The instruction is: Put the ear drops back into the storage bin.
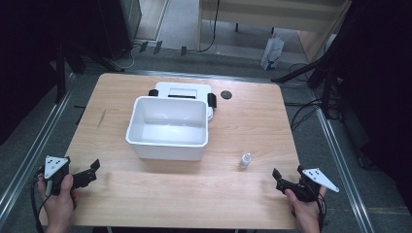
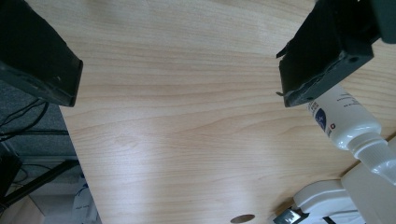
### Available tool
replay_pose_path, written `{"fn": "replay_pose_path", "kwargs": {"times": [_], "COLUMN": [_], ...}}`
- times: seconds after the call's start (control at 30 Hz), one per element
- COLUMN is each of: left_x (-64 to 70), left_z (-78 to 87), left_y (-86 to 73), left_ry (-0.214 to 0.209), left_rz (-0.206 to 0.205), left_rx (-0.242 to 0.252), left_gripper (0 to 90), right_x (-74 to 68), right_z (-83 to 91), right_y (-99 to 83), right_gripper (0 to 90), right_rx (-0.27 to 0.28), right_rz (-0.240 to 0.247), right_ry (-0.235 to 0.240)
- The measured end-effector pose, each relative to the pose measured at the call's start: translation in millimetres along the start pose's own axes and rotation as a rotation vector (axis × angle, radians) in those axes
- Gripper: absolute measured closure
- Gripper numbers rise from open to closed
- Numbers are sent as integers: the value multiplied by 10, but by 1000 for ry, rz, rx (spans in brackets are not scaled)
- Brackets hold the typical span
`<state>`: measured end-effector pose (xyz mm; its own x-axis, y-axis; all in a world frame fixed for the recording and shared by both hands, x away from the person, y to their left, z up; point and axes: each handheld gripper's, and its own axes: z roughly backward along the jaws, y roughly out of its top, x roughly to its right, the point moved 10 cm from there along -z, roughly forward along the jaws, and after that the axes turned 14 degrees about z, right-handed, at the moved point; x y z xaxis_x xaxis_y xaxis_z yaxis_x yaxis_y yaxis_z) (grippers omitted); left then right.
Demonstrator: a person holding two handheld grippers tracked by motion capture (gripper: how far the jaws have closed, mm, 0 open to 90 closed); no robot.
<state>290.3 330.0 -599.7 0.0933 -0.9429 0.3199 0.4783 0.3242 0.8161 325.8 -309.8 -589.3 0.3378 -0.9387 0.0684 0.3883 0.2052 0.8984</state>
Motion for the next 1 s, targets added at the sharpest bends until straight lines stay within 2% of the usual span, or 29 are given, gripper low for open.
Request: {"fn": "replay_pose_path", "kwargs": {"times": [0.23, 0.57, 0.63, 0.77, 1.0], "left_x": [28, 34, 32, 29, 32], "left_z": [-6, -12, -13, -14, -21], "left_y": [-16, -18, -15, -16, -16], "left_ry": [-7, -9, -7, -9, -8], "left_rz": [-14, -15, -10, -5, -10], "left_rx": [-9, -17, -15, -18, -21], "left_gripper": [1, 1, 1, 1, 1], "right_x": [26, 14, 8, -45, -181], "right_z": [-11, -30, -44, -80, -96], "right_y": [-14, -23, -37, -63, 16], "right_gripper": [0, 0, 0, 0, 0], "right_rx": [-15, -36, -58, -104, -121], "right_rz": [-21, -4, 7, 68, 96], "right_ry": [-10, -17, -23, -25, 23]}}
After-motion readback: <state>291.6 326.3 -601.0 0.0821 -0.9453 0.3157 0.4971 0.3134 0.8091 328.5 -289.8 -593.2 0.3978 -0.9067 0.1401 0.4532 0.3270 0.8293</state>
